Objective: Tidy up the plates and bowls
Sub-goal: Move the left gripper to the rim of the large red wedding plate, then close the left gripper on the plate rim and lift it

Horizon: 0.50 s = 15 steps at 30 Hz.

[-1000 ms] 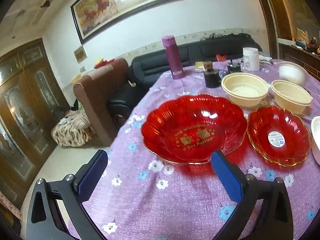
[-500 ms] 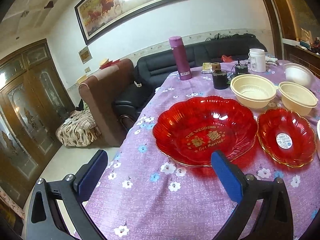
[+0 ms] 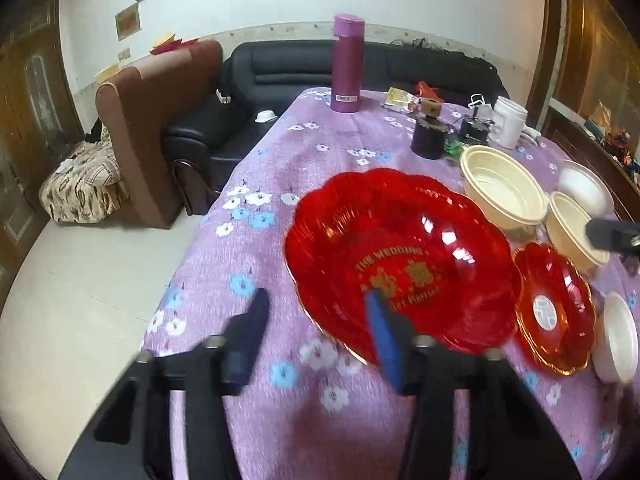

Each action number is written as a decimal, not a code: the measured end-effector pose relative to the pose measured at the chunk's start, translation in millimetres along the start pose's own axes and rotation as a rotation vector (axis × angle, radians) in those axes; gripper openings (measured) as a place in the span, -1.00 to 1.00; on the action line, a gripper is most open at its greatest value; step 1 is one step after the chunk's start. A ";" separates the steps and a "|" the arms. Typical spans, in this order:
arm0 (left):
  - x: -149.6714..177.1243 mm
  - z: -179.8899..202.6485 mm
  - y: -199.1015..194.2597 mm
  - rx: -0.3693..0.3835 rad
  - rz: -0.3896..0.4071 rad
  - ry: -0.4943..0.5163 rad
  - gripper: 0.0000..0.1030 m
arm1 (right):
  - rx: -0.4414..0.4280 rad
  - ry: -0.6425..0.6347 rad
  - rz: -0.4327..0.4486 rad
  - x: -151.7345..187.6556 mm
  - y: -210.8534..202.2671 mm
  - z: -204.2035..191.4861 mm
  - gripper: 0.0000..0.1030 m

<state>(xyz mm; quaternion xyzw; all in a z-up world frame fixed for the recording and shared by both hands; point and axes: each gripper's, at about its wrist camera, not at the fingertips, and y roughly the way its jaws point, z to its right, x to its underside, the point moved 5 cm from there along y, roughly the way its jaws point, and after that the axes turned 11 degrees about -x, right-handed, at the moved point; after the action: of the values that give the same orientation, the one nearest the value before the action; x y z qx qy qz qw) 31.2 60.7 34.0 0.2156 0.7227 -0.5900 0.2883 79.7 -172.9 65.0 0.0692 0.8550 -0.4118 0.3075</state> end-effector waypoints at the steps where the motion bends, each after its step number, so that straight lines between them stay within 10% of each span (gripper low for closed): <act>1: -3.6 -0.6 4.3 0.019 -0.010 -0.005 -0.38 | 0.004 0.000 -0.015 -4.7 7.9 2.1 0.07; 15: -26.3 -13.4 39.5 0.137 -0.085 -0.088 -0.66 | 0.041 0.099 -0.119 -24.1 65.5 39.6 -0.18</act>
<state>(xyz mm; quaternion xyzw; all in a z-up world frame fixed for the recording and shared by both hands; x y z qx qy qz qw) 74.3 82.8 24.7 0.1775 0.6757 -0.6588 0.2791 141.9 -156.5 17.0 0.0449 0.8633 -0.4428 0.2381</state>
